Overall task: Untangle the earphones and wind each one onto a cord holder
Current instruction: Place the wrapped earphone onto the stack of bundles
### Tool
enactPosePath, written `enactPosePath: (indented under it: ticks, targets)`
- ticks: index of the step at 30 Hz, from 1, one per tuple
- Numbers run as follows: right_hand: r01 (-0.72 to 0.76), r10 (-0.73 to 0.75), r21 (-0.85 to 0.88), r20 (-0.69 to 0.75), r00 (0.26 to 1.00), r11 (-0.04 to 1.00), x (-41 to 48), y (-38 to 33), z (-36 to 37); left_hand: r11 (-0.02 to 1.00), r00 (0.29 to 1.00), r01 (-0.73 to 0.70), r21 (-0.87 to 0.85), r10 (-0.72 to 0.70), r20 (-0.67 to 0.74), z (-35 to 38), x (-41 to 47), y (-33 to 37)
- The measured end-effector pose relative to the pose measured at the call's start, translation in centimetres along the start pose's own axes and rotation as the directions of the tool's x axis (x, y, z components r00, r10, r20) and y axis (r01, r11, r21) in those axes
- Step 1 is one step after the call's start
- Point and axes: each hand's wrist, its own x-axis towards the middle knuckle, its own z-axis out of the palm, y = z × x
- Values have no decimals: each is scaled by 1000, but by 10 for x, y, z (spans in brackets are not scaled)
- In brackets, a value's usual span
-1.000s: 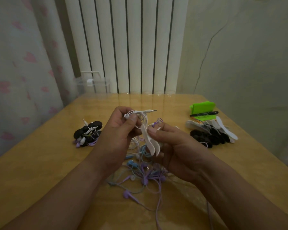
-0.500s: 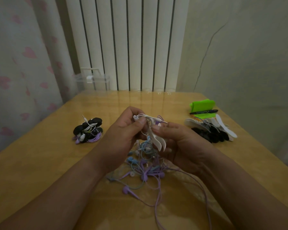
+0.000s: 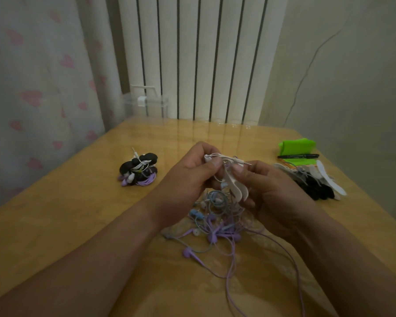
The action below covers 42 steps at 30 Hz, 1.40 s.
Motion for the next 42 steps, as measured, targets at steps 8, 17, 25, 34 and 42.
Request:
enactPosePath:
  ticks: [8, 17, 25, 34, 42]
  targets:
    - [75, -77, 81, 23, 997, 994, 0, 4, 4, 996, 1000, 11, -93, -9, 19, 9, -4, 4]
    - [265, -269, 140, 14, 963, 954, -1, 3, 6, 948, 971, -204, 244, 227, -71, 23, -10, 11]
    - [230, -263, 246, 114, 958, 942, -1, 2, 5, 697, 879, -389, 602, 476, 16, 26, -17, 7]
    - [130, -242, 357, 292, 925, 925, -7, -9, 0, 380, 683, -623, 684, 690, 240, 27, -13, 11]
    - [114, -243, 370, 324, 914, 922, -7, -10, -4, 385, 703, -601, 700, 672, 234, 26, -13, 11]
